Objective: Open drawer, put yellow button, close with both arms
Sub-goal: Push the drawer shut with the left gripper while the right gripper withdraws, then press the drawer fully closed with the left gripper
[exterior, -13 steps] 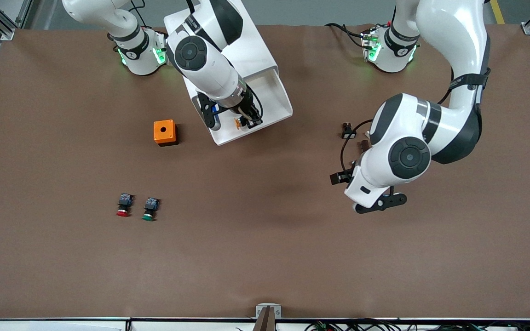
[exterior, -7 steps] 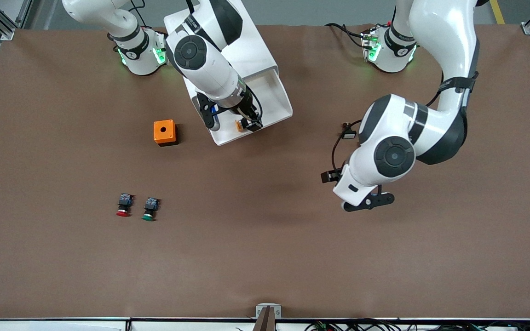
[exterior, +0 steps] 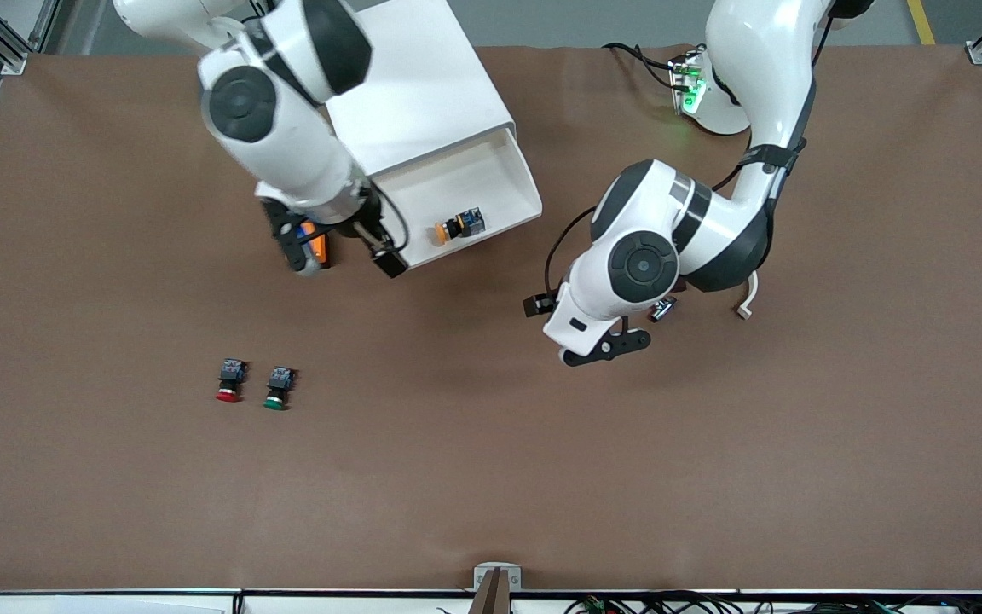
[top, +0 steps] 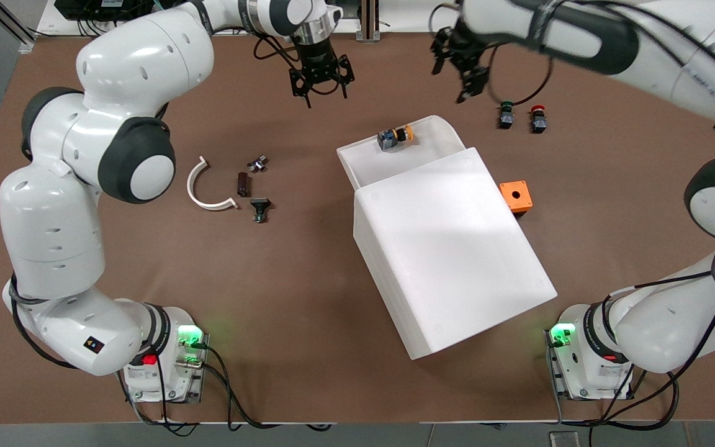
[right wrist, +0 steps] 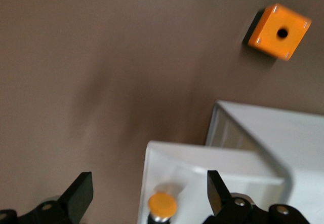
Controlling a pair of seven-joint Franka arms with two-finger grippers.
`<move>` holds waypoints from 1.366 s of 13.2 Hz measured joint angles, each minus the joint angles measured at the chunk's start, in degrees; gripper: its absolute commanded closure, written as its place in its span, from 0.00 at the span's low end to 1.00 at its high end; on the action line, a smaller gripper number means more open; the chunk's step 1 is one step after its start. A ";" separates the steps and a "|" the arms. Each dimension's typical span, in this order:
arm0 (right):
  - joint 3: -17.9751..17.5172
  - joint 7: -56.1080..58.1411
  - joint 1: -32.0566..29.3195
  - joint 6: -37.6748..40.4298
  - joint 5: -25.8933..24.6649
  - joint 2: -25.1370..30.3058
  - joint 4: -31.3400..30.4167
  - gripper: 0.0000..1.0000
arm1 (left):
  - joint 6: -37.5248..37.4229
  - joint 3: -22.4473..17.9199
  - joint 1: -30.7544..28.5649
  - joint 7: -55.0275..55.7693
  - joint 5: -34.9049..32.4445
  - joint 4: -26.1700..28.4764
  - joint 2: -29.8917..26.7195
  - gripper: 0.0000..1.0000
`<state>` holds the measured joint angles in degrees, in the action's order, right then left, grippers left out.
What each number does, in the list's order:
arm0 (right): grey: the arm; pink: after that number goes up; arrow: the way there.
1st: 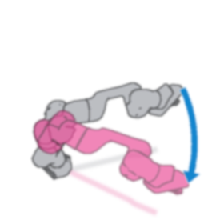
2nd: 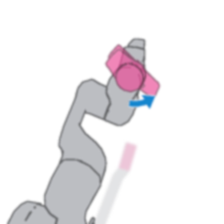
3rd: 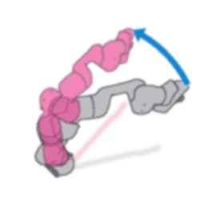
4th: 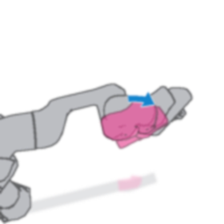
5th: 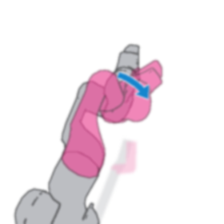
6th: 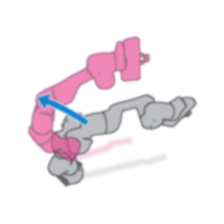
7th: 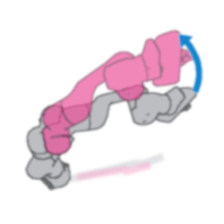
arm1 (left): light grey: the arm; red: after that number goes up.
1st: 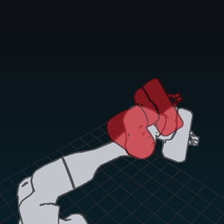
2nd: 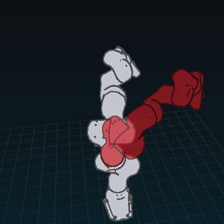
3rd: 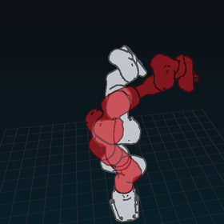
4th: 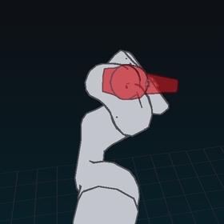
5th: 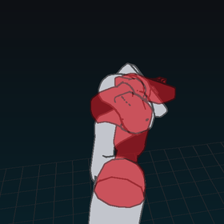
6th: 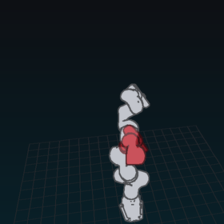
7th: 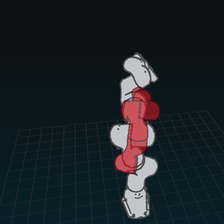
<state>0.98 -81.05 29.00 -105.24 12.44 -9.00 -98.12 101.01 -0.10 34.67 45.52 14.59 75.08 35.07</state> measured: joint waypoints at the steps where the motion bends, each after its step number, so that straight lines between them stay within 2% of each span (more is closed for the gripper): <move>1: 0.17 5.66 -2.65 2.47 -0.01 0.43 0.48 0.00 | 0.05 0.03 1.68 2.51 0.07 0.01 0.12 0.00; 5: 0.40 28.32 -12.74 9.08 -0.02 0.83 2.14 0.00 | 0.23 0.10 7.88 11.86 0.08 0.01 0.56 0.00; 8: 0.44 47.80 -19.23 11.11 -0.16 0.95 2.73 0.00 | 0.27 0.14 11.68 17.25 0.24 0.01 0.60 0.00; 10: 0.46 57.46 -23.48 12.26 -2.22 1.07 3.06 0.00 | 0.20 0.21 14.12 20.20 0.26 0.05 0.63 0.00; 14: 0.21 64.46 -25.75 13.56 -9.07 3.02 4.65 0.00 | 0.15 0.37 19.20 24.89 0.48 0.62 1.28 0.00; 18: 0.08 68.04 -26.30 17.18 -10.64 9.60 4.88 0.00 | 0.15 0.20 20.56 26.29 2.89 0.88 1.39 0.00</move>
<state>1.06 -13.00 2.70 -88.06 1.79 0.60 -93.24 101.16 0.10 55.22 71.81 17.47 75.97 36.46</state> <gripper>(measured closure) 0.000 0.000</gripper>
